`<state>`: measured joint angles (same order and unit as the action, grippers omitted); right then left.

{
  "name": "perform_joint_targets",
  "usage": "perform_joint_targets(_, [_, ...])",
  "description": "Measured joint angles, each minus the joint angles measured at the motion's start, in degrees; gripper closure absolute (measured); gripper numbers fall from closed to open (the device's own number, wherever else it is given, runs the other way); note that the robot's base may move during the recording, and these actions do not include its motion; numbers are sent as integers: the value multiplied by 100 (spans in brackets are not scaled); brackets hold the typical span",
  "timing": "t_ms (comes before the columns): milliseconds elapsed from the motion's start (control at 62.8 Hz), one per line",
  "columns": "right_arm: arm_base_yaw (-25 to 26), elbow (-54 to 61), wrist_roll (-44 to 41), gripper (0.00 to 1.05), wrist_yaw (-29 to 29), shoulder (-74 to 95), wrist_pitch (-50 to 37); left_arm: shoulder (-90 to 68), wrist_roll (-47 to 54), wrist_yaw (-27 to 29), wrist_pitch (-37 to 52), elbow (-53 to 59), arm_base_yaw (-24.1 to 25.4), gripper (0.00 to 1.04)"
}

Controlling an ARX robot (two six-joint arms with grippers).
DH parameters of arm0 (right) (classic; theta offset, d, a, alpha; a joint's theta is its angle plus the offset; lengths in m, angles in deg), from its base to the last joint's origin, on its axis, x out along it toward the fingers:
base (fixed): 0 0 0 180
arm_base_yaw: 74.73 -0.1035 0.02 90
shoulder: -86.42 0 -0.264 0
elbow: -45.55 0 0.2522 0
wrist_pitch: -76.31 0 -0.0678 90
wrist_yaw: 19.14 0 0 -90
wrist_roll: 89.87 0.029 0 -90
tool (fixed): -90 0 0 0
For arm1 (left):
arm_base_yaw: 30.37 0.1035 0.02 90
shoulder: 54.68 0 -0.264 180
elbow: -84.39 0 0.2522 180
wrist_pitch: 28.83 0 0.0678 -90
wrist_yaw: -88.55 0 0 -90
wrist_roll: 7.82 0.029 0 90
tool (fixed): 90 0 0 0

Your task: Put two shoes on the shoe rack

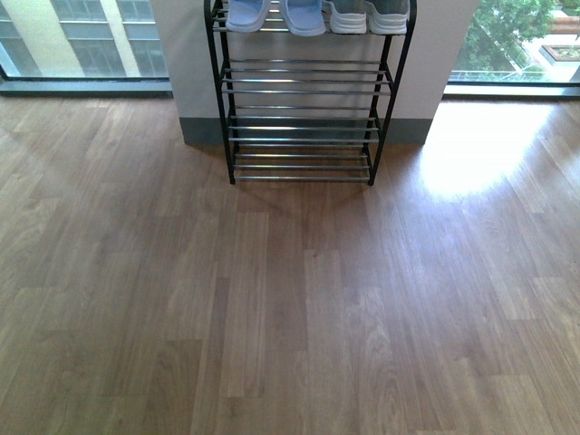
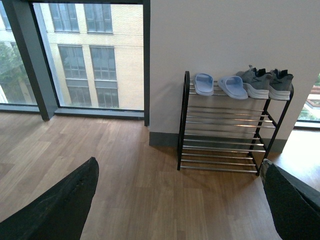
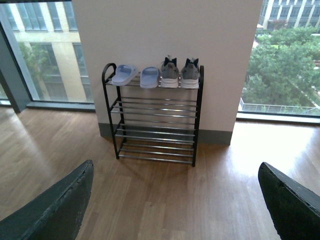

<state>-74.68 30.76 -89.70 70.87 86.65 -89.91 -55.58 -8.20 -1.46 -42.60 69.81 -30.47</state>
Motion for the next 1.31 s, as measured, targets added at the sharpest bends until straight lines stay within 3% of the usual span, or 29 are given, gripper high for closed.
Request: perform_joint_targets(1306, [0, 0, 0, 9, 0, 0, 0, 0, 13, 0, 0, 0, 0, 9])
